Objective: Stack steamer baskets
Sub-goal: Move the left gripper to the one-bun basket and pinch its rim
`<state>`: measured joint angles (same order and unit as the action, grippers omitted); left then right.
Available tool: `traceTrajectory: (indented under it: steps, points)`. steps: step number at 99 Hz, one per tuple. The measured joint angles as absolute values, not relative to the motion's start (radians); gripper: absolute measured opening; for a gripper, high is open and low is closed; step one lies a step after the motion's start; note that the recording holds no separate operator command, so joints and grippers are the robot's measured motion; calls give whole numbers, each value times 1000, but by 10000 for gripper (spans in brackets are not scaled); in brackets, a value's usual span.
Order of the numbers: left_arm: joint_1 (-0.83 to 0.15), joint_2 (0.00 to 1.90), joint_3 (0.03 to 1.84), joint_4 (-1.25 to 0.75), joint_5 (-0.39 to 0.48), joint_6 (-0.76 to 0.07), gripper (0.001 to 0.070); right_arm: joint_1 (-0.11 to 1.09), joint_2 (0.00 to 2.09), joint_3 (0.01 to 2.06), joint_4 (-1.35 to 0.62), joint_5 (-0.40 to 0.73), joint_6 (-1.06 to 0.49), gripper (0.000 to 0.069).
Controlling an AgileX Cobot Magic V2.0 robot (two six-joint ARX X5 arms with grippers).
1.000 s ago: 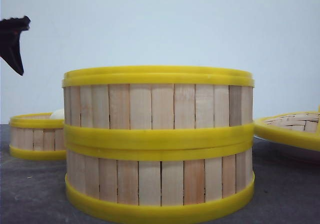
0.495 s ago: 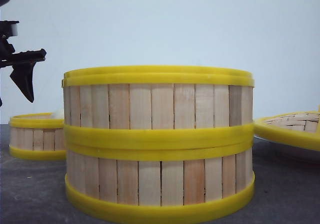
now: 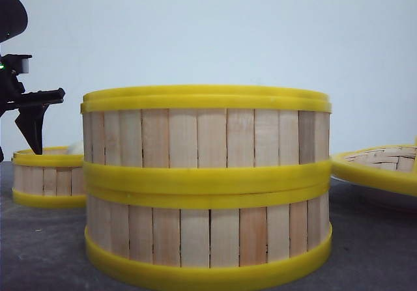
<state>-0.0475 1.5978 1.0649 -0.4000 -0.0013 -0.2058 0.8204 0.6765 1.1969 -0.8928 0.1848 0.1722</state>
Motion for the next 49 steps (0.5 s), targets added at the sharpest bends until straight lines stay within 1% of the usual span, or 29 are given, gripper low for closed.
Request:
traceTrajectory:
  steps: [9, 29, 49]
  points:
    - [-42, 1609, 1067, -405, -1, -208, 311, 820, 677, 1197, -874, 185, 172, 375]
    - [-32, 1644, 1071, -423, -1, -215, 286, 820, 677, 1197, -855, 185, 172, 372]
    - [-33, 1644, 1072, -423, 5, -224, 137, 820, 677, 1197, -855, 185, 172, 341]
